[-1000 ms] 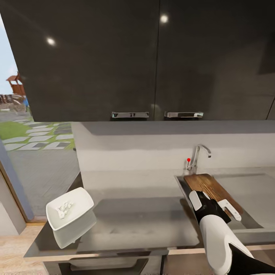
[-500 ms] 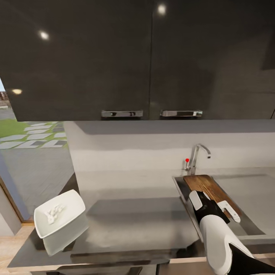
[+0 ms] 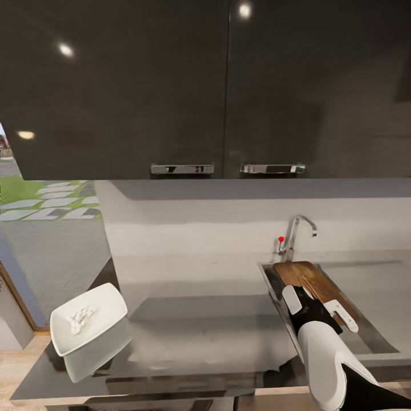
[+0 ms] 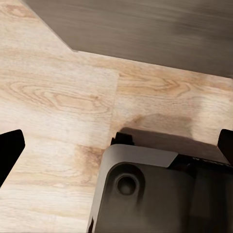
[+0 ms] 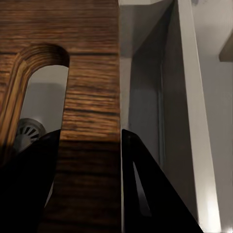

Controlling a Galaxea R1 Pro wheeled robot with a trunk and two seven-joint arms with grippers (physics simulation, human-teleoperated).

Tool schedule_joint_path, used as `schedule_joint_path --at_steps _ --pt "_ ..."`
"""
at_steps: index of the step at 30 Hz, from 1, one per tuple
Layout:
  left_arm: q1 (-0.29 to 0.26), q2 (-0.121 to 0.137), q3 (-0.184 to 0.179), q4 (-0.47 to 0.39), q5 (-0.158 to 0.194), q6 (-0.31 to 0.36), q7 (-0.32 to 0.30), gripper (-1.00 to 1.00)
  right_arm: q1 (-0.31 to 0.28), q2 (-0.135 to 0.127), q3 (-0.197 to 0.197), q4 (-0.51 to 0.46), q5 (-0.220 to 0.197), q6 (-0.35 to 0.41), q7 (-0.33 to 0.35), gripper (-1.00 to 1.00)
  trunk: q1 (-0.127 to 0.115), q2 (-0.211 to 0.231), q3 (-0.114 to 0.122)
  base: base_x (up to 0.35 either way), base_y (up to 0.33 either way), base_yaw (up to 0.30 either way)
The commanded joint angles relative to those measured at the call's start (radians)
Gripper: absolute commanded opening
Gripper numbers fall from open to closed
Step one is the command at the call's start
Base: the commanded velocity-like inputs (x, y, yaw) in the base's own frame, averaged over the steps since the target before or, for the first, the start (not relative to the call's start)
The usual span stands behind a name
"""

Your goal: In the kitchen, take the Vidalia onion out of the sink, dice it on the chopping board with the paring knife, put the diced onion into the bowl on the countertop, then place both the paring knife and the chopping board into the sink.

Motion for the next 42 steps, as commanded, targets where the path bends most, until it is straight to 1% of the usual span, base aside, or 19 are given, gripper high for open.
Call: schedule_joint_path --at_steps 1,11,16,22,25,26,29,40,42 --pt "-0.001 -0.001 -0.009 0.004 0.006 -0.005 -0.002 1.00 0.000 0.000 -0.003 -0.001 -0.003 -0.008 0.001 -1.00 0.000 -0.001 -0.002 0.000 0.000 0.068" --pt "-0.001 0.000 -0.008 0.004 0.006 -0.005 -0.002 1.00 0.000 -0.001 -0.003 -0.001 -0.002 -0.008 0.002 -1.00 0.000 -0.001 -0.018 0.041 -0.015 0.062" --pt "-0.001 -0.001 -0.009 0.004 0.006 -0.005 -0.002 1.00 0.000 -0.004 -0.004 -0.001 -0.001 -0.008 0.003 -1.00 0.000 -0.001 -0.025 0.123 -0.070 0.009" --pt "-0.001 -0.001 -0.009 0.004 0.006 -0.005 -0.002 1.00 0.004 -0.005 -0.004 0.001 -0.001 -0.008 0.004 -1.00 0.000 -0.001 -0.035 0.015 -0.007 0.000" --pt "-0.001 -0.001 -0.009 0.004 0.006 -0.005 -0.002 1.00 0.004 -0.006 -0.005 0.027 -0.001 -0.010 0.005 -1.00 0.000 -0.001 -0.038 0.001 0.000 0.000" --pt "-0.001 -0.001 -0.009 0.004 0.006 -0.005 -0.002 1.00 0.004 -0.008 -0.008 0.047 -0.001 -0.012 0.005 -1.00 0.000 -0.001 -0.039 0.000 0.000 0.000" --pt "-0.001 -0.001 -0.009 0.004 0.006 -0.005 -0.002 1.00 0.004 -0.010 -0.011 0.066 -0.003 -0.013 0.006 -1.00 0.000 -0.001 -0.040 0.000 0.000 0.000" --pt "-0.001 -0.001 -0.009 0.005 0.006 -0.005 -0.002 1.00 0.004 -0.012 -0.012 0.065 -0.002 -0.014 0.001 -1.00 0.000 -0.001 -0.040 0.000 0.000 0.000" --pt "-0.001 -0.001 -0.009 0.005 0.006 -0.005 -0.002 1.00 0.004 -0.017 -0.012 0.062 -0.002 -0.014 -0.002 -1.00 0.000 -0.001 -0.040 0.000 0.000 0.000"
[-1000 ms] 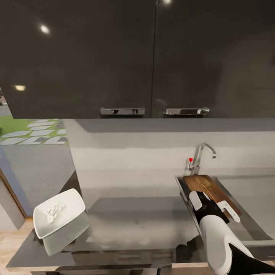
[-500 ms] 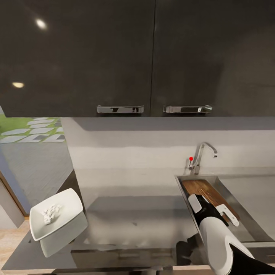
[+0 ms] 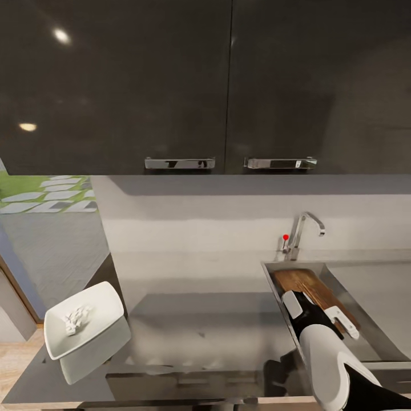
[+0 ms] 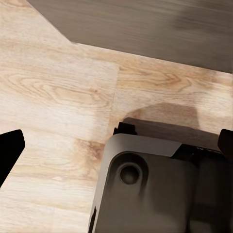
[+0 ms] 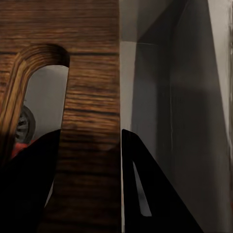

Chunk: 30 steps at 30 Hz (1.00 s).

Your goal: In the kitchen, take the Vidalia onion out of the sink, dice it on the chopping board with the paring knife, put the diced onion into the bowl on the countertop, then place both the paring knife and the chopping board into the sink.

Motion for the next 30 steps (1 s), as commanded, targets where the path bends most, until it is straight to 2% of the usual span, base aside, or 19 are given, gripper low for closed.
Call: schedule_joint_path --at_steps 1,15,30 --pt "-0.002 -0.001 -0.008 0.004 0.006 -0.006 -0.002 1.00 -0.001 -0.005 -0.001 -0.001 -0.007 -0.008 -0.001 -1.00 0.001 -0.002 -0.002 0.000 0.000 0.000" --pt "-0.002 -0.001 -0.008 0.004 0.006 -0.005 -0.002 1.00 -0.001 -0.013 -0.001 0.002 -0.007 -0.006 0.000 -1.00 0.001 -0.002 -0.003 0.000 0.000 0.000" --pt "-0.002 -0.001 -0.008 0.004 0.007 -0.004 -0.002 1.00 -0.001 -0.013 -0.001 0.007 -0.007 -0.007 0.006 -1.00 0.001 -0.002 -0.026 0.000 0.000 0.000"
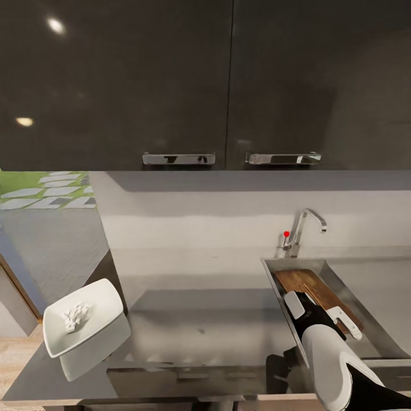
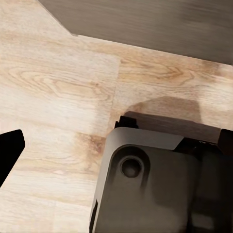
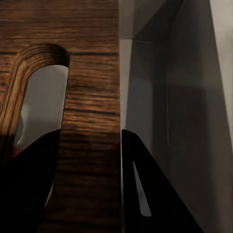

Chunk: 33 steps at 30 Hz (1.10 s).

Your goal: In the kitchen, take the Vidalia onion out of the sink, dice it on the chopping board with the paring knife, put the diced onion into the bowl on the countertop, then place both the paring knife and the chopping board into the sink.

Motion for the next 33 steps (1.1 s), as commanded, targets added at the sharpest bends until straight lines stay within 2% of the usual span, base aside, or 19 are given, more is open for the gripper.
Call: schedule_joint_path --at_steps 1,27,33 --pt "-0.002 -0.001 -0.008 0.004 0.006 -0.006 -0.002 1.00 -0.001 0.001 -0.002 -0.001 -0.004 -0.009 0.000 -1.00 0.001 -0.002 -0.004 0.000 0.000 0.000" --pt "-0.002 -0.001 -0.008 0.004 0.006 -0.006 -0.002 1.00 -0.001 -0.001 -0.003 -0.002 -0.003 -0.009 -0.003 -1.00 0.001 -0.002 -0.046 0.000 0.000 0.000" --pt "-0.002 -0.001 -0.008 0.004 0.007 -0.006 -0.002 1.00 -0.001 -0.001 -0.003 -0.002 -0.004 -0.009 -0.007 -1.00 0.001 -0.002 -0.048 0.000 0.000 0.000"
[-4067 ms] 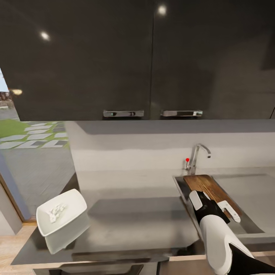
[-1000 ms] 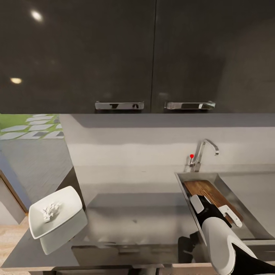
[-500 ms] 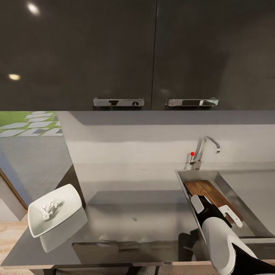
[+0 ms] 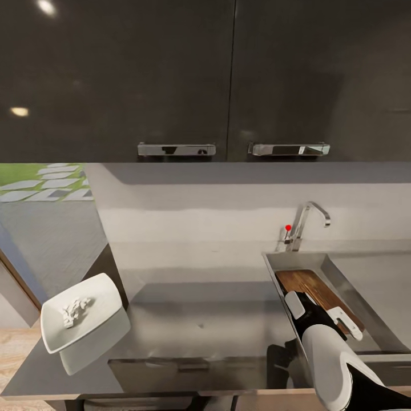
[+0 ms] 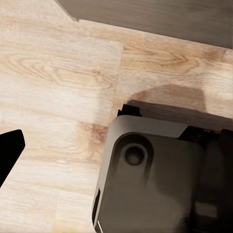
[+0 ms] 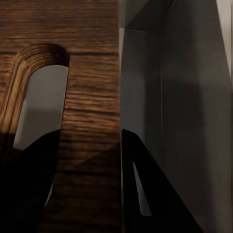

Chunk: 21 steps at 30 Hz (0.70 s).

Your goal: In the kitchen, take the Vidalia onion out of the sink, dice it on the chopping board with the paring knife, put the diced onion into the bowl on the countertop, then place both the paring knife and the chopping board into the sink.

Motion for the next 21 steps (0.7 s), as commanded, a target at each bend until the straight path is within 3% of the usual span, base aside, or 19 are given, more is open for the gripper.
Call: schedule_joint_path --at_steps 1,21 --pt "-0.002 -0.001 -0.008 0.004 0.007 -0.006 -0.002 1.00 -0.001 0.001 -0.002 -0.001 -0.004 -0.009 0.000 -1.00 0.001 -0.002 -0.002 0.000 0.000 0.000" --pt "-0.002 -0.001 -0.008 0.004 0.007 -0.005 -0.002 1.00 -0.001 0.001 0.000 -0.001 -0.004 -0.009 0.000 -1.00 0.001 -0.002 -0.024 0.000 0.000 0.000"
